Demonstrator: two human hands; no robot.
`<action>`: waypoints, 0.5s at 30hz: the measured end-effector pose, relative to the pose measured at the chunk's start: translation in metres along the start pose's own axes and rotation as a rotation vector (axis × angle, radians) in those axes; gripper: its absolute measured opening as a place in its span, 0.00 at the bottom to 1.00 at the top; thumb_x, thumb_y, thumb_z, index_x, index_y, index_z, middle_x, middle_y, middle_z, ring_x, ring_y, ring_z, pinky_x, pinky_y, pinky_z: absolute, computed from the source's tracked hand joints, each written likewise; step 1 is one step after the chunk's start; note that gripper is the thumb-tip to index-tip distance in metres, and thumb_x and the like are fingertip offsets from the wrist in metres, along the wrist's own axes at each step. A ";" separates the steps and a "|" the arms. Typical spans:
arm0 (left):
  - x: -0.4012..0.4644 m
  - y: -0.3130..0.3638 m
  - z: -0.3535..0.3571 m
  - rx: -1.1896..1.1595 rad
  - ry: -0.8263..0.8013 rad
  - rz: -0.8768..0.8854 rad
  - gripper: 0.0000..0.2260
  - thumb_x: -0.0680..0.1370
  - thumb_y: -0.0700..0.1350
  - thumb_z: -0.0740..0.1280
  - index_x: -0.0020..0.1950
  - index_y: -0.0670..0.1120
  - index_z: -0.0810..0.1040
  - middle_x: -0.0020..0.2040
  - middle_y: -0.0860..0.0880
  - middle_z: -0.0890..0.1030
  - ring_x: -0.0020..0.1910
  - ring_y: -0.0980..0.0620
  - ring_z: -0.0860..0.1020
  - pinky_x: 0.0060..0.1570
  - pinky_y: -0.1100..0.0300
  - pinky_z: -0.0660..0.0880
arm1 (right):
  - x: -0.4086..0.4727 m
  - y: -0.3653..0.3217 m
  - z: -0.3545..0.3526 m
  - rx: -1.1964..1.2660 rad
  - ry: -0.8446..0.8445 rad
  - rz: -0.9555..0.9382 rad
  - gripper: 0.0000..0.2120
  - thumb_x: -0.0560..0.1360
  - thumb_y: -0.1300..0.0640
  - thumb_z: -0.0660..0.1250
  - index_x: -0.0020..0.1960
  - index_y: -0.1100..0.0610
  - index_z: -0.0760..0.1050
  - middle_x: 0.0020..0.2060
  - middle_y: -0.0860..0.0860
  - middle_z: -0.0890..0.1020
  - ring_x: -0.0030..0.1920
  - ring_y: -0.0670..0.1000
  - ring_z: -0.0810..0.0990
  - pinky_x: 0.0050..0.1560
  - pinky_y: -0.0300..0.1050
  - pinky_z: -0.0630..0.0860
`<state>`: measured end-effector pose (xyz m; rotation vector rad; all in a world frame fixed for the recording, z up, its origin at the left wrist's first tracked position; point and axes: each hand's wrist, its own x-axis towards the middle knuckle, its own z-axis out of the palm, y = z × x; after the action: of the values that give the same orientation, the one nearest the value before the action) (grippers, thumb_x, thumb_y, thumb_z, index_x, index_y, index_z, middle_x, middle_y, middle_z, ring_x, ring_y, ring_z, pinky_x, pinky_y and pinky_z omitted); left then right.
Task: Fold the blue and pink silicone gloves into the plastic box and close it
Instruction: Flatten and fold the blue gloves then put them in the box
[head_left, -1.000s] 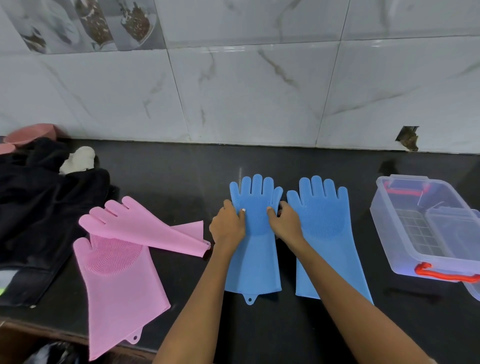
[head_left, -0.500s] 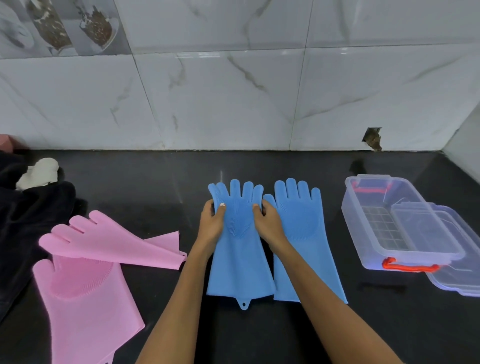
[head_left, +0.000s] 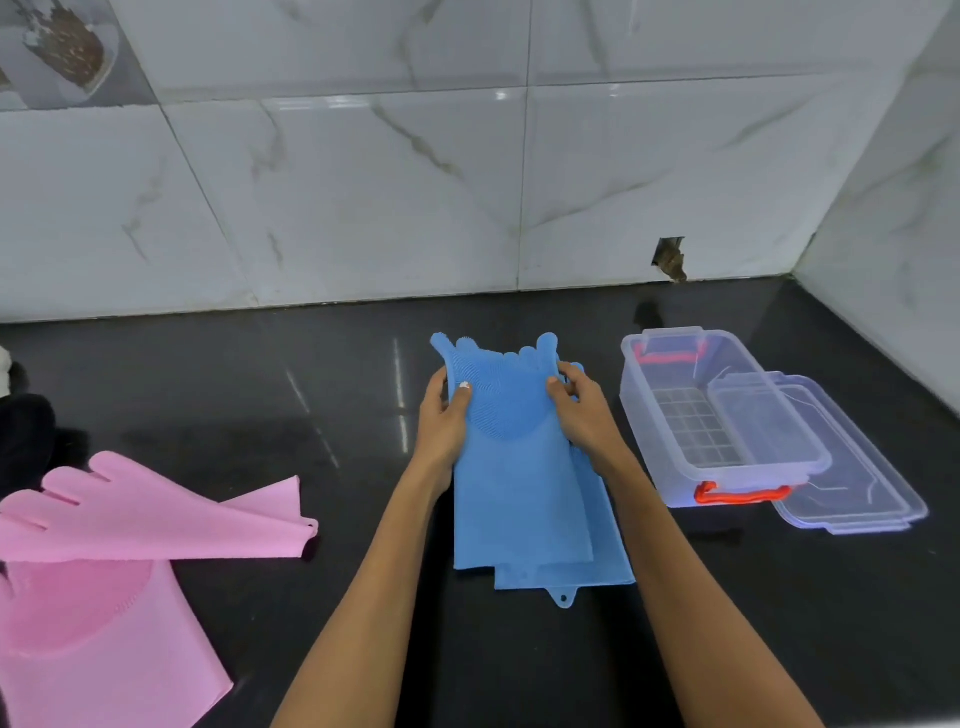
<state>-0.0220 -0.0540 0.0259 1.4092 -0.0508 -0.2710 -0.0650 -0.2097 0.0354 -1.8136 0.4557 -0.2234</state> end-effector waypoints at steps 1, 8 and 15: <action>-0.001 -0.003 0.005 0.001 -0.008 0.005 0.12 0.82 0.46 0.60 0.64 0.56 0.70 0.51 0.57 0.80 0.49 0.56 0.81 0.41 0.63 0.79 | 0.000 0.002 -0.005 -0.009 0.012 -0.004 0.21 0.81 0.53 0.56 0.73 0.55 0.63 0.68 0.55 0.71 0.65 0.55 0.72 0.67 0.52 0.71; -0.001 -0.015 0.015 0.093 -0.017 0.021 0.13 0.82 0.46 0.60 0.66 0.54 0.69 0.53 0.56 0.79 0.49 0.57 0.81 0.40 0.65 0.78 | -0.007 0.015 -0.013 -0.007 0.071 -0.005 0.20 0.81 0.55 0.56 0.72 0.56 0.63 0.71 0.54 0.68 0.69 0.54 0.69 0.68 0.47 0.66; 0.001 -0.029 0.013 0.487 0.024 -0.100 0.14 0.80 0.47 0.63 0.63 0.43 0.73 0.49 0.49 0.79 0.49 0.48 0.80 0.52 0.48 0.79 | -0.010 0.033 -0.018 -0.109 0.166 0.130 0.07 0.78 0.57 0.62 0.51 0.61 0.73 0.43 0.54 0.77 0.43 0.52 0.76 0.36 0.34 0.70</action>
<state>-0.0280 -0.0703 0.0000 1.9024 -0.0273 -0.3388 -0.0872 -0.2294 0.0098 -1.8713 0.7127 -0.2642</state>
